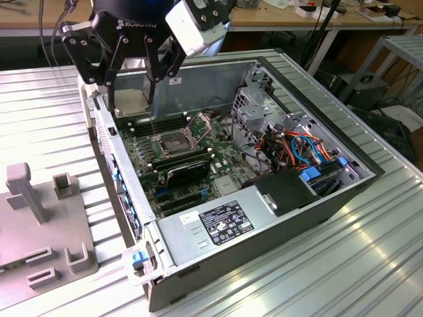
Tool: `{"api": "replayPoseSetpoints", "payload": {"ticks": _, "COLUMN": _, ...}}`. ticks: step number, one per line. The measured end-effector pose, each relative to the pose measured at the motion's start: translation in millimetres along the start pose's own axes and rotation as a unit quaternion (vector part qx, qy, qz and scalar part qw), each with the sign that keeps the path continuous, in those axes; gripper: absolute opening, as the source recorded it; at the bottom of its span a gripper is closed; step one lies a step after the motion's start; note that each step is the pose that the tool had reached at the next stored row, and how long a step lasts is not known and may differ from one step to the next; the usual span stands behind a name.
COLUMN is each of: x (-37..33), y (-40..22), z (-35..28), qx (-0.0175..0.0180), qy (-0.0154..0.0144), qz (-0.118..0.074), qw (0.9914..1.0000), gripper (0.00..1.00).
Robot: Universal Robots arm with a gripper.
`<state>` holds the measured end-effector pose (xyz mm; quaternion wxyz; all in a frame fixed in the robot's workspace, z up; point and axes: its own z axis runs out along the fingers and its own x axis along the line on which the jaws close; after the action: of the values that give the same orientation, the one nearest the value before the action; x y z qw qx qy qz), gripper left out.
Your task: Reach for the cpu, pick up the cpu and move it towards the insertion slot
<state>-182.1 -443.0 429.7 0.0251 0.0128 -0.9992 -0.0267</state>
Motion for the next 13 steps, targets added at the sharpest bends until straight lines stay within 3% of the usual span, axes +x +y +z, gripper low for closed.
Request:
{"api": "replayPoseSetpoints", "payload": {"ticks": 3, "x": -12.6, "y": 6.9, "z": 1.6, "qx": 0.0, "qy": -0.0005, "qz": 0.0, "qw": 1.0, "gripper": 0.54}}
{"api": "replayPoseSetpoints", "payload": {"ticks": 13, "x": -29.6, "y": 21.1, "z": 4.8, "qx": 0.0, "qy": -0.0006, "qz": 0.0, "qw": 1.0, "gripper": 0.54}}
